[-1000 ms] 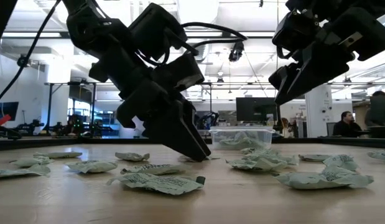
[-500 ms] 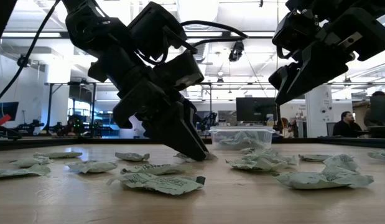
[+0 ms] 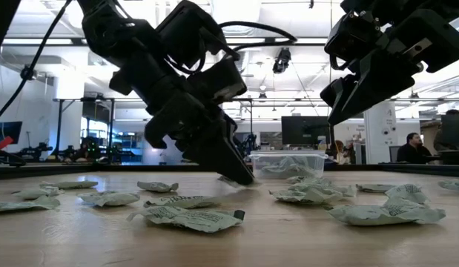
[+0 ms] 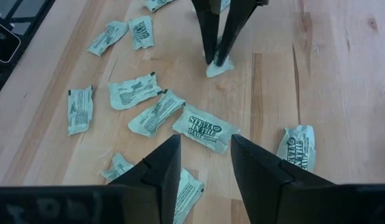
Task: Pick and place Stevia / Truvia into bins
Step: Put the stevia packet into the transparent bin
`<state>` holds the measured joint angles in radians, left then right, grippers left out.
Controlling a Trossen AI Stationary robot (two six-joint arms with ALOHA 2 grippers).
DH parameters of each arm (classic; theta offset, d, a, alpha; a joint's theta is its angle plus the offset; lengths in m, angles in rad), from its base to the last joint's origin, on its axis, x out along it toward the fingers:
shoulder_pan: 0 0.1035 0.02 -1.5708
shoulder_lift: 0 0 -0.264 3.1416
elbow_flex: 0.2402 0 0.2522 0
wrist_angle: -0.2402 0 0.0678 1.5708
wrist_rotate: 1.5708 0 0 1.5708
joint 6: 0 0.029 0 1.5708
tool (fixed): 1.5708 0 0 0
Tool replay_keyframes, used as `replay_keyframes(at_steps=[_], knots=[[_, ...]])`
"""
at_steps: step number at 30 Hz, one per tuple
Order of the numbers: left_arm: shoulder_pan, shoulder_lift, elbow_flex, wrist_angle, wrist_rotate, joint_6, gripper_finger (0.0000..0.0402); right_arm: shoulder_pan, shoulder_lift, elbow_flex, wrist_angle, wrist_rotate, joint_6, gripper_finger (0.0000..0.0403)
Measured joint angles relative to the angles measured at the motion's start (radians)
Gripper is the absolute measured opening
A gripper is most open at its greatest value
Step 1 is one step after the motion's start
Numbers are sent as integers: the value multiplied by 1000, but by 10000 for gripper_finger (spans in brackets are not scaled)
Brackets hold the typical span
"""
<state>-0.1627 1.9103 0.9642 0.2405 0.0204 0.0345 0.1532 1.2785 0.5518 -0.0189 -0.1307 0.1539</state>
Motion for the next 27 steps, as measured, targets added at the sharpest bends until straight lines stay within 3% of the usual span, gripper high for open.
replay_keyframes(at_steps=[9, 18, 27], knots=[[0, -72, 1, 10, -27, 15, 9, 0, 0, 0, 0, 0, 0, 127], [73, -118, 34, 131, -343, 231, 8, 0, 1, 0, 14, 2, 0, 130], [247, -68, 107, 179, -318, 170, 8, 0, 1, 0, 18, 1, 0, 130]])
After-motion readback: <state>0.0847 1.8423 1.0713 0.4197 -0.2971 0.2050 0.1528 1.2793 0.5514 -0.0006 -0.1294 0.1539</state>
